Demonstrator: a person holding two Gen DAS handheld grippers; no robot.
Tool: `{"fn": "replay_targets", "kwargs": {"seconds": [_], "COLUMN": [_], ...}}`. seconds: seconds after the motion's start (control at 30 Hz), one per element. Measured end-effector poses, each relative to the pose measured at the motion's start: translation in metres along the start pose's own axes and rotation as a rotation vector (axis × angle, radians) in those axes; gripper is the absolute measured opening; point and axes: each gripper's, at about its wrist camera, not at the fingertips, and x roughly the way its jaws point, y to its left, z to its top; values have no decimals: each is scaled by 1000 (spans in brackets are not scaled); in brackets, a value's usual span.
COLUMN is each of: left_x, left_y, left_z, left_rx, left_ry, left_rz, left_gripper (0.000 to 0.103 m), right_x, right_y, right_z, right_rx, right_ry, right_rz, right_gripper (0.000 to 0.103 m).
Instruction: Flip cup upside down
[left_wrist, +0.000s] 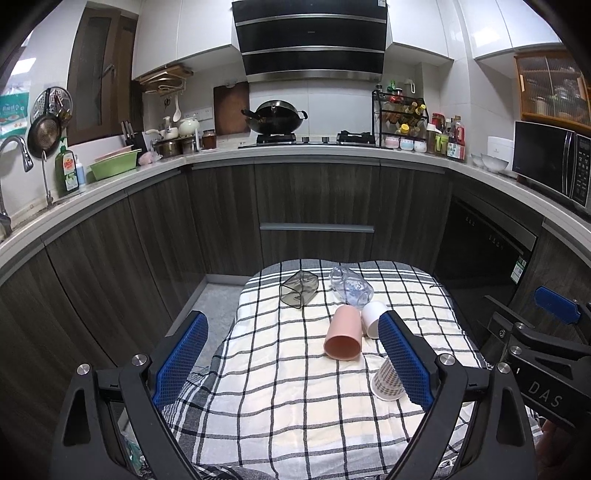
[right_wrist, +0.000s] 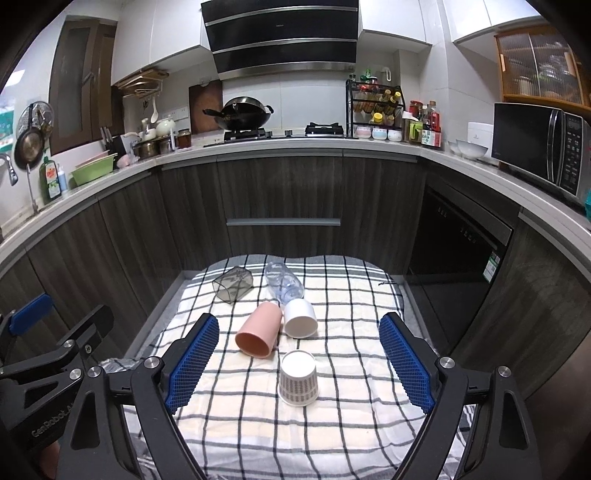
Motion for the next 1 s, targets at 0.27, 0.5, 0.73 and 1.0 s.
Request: {"fn": "replay_targets", "kwargs": {"seconds": [0.27,0.5,0.73,1.0], "left_x": [1,1,2,3], "left_y": [0,0,-1,-1], "left_z": [-1,-1,-2,-3], "left_rx": [-2,-3,-3,-10], "left_ry": [4,5,9,10], "left_rz": [0,-1,-1,4], "left_gripper": [95,95,95,100], "right_x": [0,0,-1,-1], "right_y": [-1,0,-1,-1], "right_z": [1,1,2,2], "right_rx": [4,5,6,6], "right_ry": [3,5,6,7], "right_rz": [0,1,2,3], "right_gripper": [89,89,89,89]}}
